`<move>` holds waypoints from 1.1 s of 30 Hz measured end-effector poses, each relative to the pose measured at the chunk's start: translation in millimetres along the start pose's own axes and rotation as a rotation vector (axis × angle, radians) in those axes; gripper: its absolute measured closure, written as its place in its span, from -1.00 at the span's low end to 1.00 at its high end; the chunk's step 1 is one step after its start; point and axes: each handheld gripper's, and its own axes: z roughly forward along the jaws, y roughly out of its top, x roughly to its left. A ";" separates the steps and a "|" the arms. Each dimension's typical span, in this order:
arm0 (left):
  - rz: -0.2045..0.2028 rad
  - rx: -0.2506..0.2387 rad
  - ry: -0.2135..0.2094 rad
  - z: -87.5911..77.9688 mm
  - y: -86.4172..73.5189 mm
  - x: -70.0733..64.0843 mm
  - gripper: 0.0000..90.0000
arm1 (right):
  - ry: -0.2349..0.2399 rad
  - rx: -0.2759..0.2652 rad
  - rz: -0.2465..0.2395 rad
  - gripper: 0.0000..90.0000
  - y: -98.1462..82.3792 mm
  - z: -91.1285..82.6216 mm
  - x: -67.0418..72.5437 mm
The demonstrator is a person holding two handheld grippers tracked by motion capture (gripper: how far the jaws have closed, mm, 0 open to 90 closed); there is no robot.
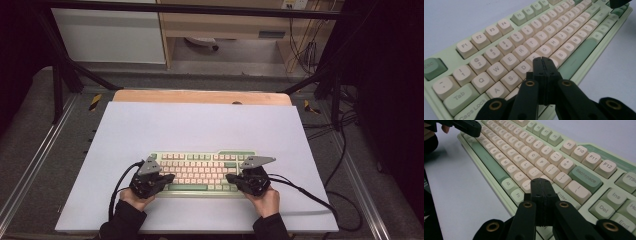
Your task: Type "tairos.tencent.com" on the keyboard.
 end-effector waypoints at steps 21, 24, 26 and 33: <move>-0.032 -0.012 0.018 -14.1 -10.1 14.3 0.99 | 0.015 -0.006 0.010 1.00 11.2 10.5 4.3; -0.039 -0.013 0.023 -16.5 -12.6 17.1 0.99 | 0.022 -0.004 0.005 1.00 14.8 14.6 6.6; -0.041 -0.013 0.027 -17.6 -13.8 18.5 0.99 | 0.023 -0.001 0.003 1.00 17.0 17.8 8.4; -0.048 -0.020 0.031 -21.6 -15.5 21.7 0.99 | 0.019 0.005 0.000 1.00 25.5 29.7 13.5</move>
